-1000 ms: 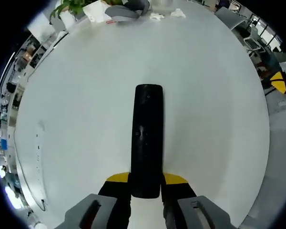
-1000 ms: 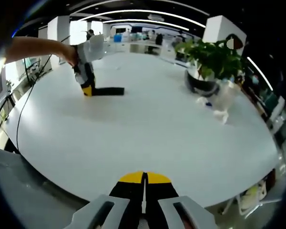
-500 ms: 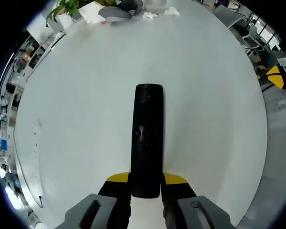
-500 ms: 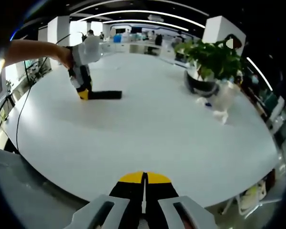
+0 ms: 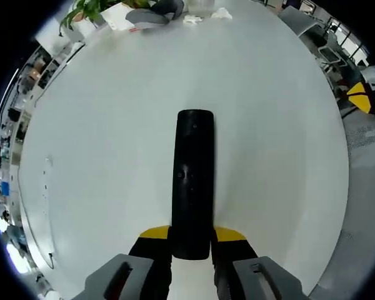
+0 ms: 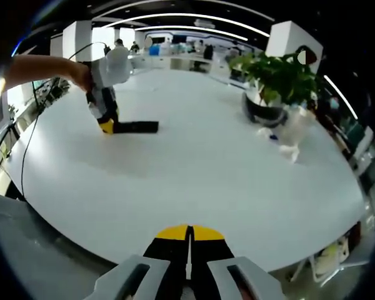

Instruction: Press the specified remote control buttons in sequence, fully releasing each button before pressing the next.

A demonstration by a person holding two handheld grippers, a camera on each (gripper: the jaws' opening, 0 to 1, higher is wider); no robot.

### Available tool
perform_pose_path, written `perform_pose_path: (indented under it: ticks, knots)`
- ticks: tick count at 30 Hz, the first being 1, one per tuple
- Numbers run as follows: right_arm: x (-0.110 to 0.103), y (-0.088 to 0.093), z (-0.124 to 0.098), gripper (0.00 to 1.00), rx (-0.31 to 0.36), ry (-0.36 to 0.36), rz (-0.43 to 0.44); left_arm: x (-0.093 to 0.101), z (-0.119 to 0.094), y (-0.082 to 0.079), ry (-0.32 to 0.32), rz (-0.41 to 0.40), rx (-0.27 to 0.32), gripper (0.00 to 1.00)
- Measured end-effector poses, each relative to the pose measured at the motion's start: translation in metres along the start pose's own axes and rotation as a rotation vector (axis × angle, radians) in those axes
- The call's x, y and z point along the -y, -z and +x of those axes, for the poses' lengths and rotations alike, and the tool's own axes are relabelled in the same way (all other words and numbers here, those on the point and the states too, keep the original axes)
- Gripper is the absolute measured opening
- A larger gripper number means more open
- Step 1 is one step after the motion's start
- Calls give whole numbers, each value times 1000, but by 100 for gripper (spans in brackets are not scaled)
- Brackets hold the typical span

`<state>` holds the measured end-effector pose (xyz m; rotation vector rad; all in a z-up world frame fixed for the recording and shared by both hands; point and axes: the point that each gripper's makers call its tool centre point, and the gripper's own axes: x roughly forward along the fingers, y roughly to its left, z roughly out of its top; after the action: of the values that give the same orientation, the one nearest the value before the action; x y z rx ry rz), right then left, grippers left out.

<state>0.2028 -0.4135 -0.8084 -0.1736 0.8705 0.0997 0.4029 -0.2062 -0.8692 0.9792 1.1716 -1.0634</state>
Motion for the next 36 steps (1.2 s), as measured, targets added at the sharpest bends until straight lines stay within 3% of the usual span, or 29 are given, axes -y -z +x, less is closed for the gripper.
perform_pose_path:
  ticks: [11, 26, 36]
  knots:
    - [0, -3, -2, 0, 15, -3, 8, 9, -1, 2, -1, 9, -13, 23]
    - [6, -8, -5, 0, 55, 21, 28, 24, -3, 8, -3, -3, 19, 23]
    - [7, -12, -8, 0, 86, 23, 30, 48, -4, 16, 1, 3, 37, 23]
